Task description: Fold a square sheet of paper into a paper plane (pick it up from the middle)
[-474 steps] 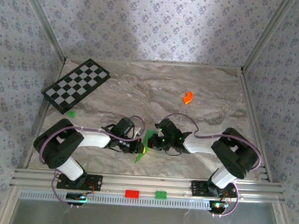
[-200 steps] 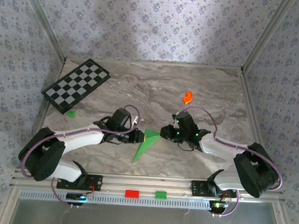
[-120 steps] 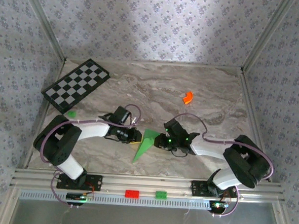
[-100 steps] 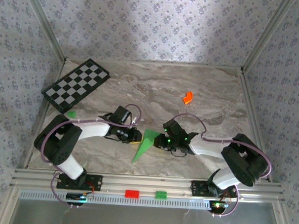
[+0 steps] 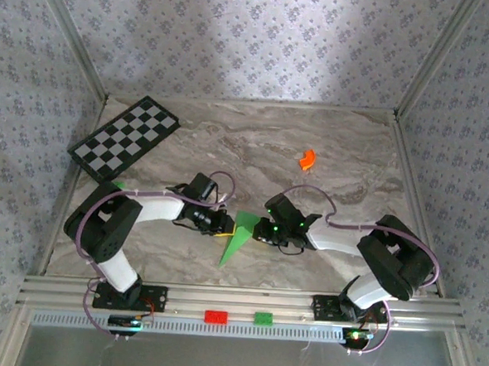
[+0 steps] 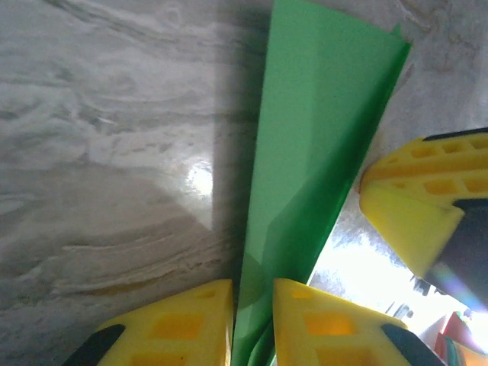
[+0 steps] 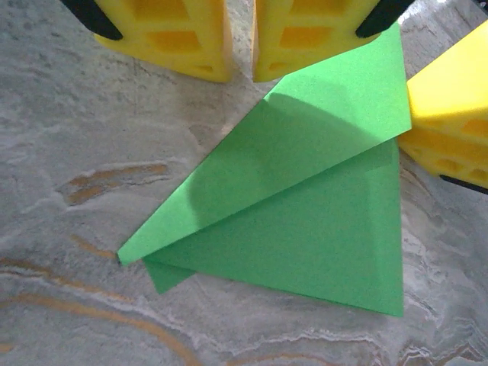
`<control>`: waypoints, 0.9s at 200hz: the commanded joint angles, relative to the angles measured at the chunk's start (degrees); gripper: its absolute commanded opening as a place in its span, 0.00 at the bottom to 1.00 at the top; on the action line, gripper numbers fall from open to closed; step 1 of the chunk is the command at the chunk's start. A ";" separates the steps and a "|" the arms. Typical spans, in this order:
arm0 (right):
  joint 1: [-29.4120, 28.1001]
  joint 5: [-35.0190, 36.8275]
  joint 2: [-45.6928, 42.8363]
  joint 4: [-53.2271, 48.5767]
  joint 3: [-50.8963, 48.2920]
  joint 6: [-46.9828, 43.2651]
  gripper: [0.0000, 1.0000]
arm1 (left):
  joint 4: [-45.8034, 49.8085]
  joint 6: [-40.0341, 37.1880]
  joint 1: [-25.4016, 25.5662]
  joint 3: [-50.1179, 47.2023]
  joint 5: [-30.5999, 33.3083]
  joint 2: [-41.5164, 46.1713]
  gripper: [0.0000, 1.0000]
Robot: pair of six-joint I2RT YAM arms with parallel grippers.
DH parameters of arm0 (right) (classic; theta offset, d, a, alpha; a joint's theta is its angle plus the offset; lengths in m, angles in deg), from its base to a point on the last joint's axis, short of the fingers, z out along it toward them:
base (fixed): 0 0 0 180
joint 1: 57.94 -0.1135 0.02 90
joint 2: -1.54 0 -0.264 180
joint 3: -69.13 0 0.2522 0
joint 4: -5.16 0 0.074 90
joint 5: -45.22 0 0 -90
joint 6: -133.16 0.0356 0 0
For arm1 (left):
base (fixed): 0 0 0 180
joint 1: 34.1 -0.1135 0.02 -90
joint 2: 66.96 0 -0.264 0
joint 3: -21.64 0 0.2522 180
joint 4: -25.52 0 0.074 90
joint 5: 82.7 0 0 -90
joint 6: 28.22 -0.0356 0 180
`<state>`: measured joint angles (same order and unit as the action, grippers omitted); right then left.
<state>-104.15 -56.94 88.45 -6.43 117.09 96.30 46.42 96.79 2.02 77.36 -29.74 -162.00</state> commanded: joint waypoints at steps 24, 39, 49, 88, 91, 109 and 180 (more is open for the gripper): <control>-0.48 0.03 4.21 1.61 1.86 0.20 0.16 | -1.30 -0.64 0.18 1.20 -5.94 -1.36 0.19; -0.40 0.03 4.57 1.62 1.93 0.20 0.16 | -1.96 -0.33 0.19 1.18 -6.68 -1.53 0.19; -0.45 -0.05 4.64 1.78 1.84 0.20 0.16 | -2.25 -0.31 0.21 1.13 -6.97 -1.52 0.19; 0.24 -0.88 4.41 2.83 1.21 0.20 0.16 | -3.35 -0.28 0.40 0.76 -8.34 -1.21 0.15; 0.38 -0.96 4.34 2.94 1.06 0.20 0.16 | -3.42 -0.29 0.40 0.76 -8.34 -1.15 0.14; 0.83 -1.20 3.89 3.83 0.28 0.45 0.16 | -3.90 -0.26 0.45 0.59 -8.79 -0.78 0.10; 2.52 -2.05 -0.94 6.78 -3.32 1.65 0.21 | -5.26 -0.12 1.43 -0.29 -6.34 3.10 0.00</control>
<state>-101.90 -60.53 88.06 -3.68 115.43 96.78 41.92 96.94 2.82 77.47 -37.08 -162.55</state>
